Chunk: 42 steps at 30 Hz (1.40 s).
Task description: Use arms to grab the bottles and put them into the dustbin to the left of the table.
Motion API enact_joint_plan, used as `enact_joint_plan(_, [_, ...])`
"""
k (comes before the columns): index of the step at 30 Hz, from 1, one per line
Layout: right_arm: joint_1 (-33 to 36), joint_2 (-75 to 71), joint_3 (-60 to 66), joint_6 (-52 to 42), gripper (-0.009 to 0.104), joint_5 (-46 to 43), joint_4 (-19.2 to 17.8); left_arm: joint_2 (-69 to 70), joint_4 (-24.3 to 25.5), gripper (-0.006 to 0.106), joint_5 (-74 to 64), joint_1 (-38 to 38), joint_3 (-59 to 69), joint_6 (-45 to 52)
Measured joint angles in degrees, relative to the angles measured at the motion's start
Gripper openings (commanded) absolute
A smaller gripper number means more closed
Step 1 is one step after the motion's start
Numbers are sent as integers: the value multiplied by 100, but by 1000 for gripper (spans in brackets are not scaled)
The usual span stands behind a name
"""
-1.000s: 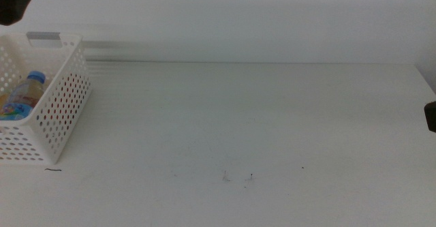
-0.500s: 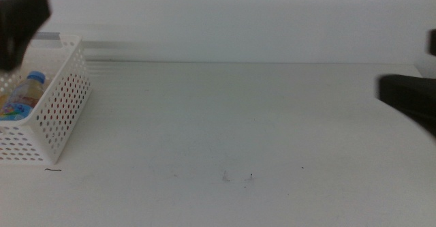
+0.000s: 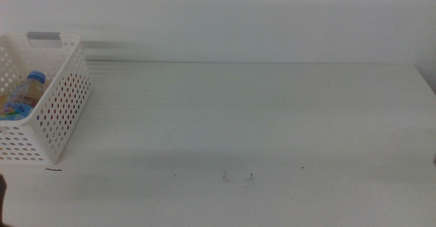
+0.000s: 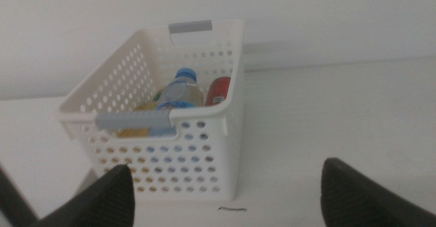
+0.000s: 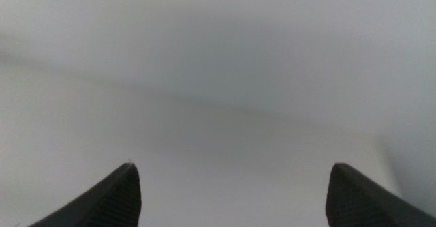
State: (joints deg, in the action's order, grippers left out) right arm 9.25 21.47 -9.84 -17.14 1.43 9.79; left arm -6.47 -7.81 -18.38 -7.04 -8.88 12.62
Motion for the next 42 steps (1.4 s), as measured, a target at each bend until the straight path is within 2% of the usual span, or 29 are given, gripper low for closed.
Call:
enact_joint_plan(4, [-613, -1021, 368, 0, 93, 20, -58, 572, -33, 94, 91, -73, 468, 0])
enact_joint_plan(12, [-1140, -2050, 765, 0, 93, 636, -164, 625, -279, 94, 569, -86, 745, 0])
enact_joint_plan(22, [-1457, -2120, 964, 0, 93, 471, -256, 625, -563, 94, 423, -86, 881, 0])
enact_joint_plan(42, [-1595, -2120, 964, 0, 93, 384, -266, 625, -426, 94, 410, 30, 885, 0])
